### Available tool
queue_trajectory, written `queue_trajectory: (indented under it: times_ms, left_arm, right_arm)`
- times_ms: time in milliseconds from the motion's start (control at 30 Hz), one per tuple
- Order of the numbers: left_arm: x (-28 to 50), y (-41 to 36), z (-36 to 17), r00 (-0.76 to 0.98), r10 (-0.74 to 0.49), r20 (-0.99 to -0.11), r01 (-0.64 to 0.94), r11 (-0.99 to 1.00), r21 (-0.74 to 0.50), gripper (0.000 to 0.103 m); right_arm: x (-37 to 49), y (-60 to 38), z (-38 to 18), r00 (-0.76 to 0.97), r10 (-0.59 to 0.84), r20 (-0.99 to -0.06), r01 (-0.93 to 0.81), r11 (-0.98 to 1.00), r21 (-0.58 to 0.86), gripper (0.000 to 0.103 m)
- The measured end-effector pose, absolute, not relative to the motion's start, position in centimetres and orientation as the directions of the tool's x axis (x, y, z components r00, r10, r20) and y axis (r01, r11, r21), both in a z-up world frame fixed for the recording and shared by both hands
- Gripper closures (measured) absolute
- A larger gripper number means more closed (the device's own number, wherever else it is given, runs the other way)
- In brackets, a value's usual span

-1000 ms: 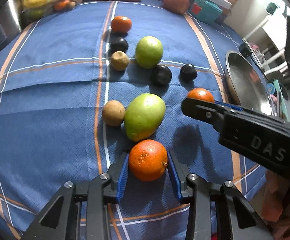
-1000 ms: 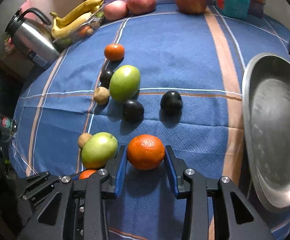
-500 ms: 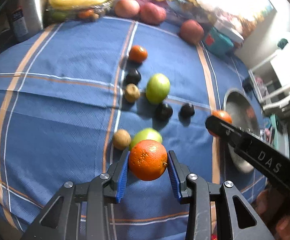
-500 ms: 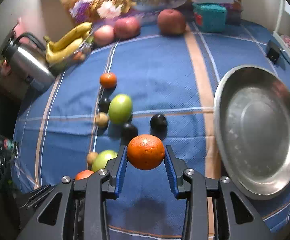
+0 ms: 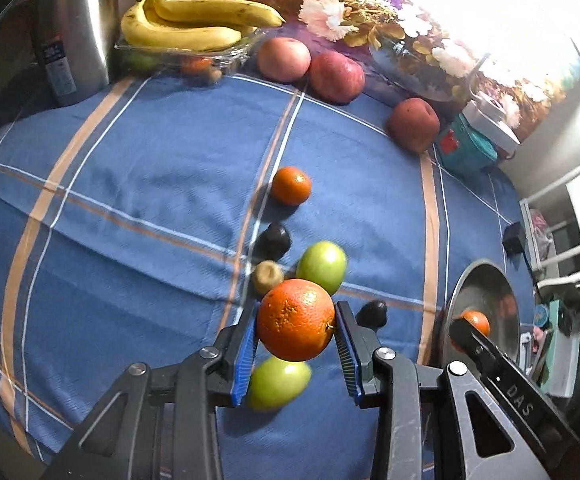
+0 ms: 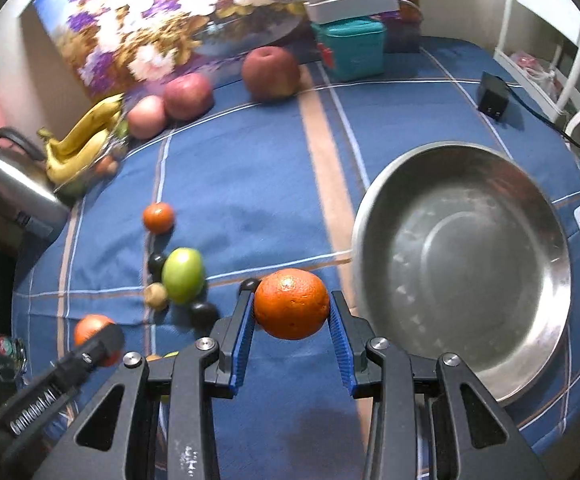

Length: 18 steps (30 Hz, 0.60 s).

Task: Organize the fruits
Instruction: 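Carry the orange in the left tool over the steel bowl while the right tool carries its orange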

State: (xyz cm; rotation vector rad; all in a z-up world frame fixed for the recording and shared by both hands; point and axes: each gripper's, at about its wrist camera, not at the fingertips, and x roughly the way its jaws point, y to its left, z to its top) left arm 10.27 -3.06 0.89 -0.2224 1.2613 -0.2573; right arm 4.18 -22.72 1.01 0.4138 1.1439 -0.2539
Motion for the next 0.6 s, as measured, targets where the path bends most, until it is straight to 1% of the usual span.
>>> queue_trajectory:
  times_ms: [267,400,600]
  left_arm:
    - [11.1,-7.2,0.6,0.267,-0.302,-0.915,0.087,0.953,-0.289,0.063]
    - [10.7,-10.1,0.4,0.251,-0.299,-0.921,0.137,0.952,-0.272,0.063]
    - [9.5,-14.3,0.4,0.215,-0.328,-0.92,0.218,0.934,-0.282,0.063]
  right_arm:
    - [4.4,-26.2,1.4,0.404,-0.035,-0.914,0.442,0.883,0.161,0.065]
    - [3.9,-28.1,1.3,0.397,-0.062,-0.916,0.476,0.867,0.148,0.065]
    - [2.1,-31.8,0.9,0.364,-0.116,-0.924,0.562,0.819,0.119,0.065]
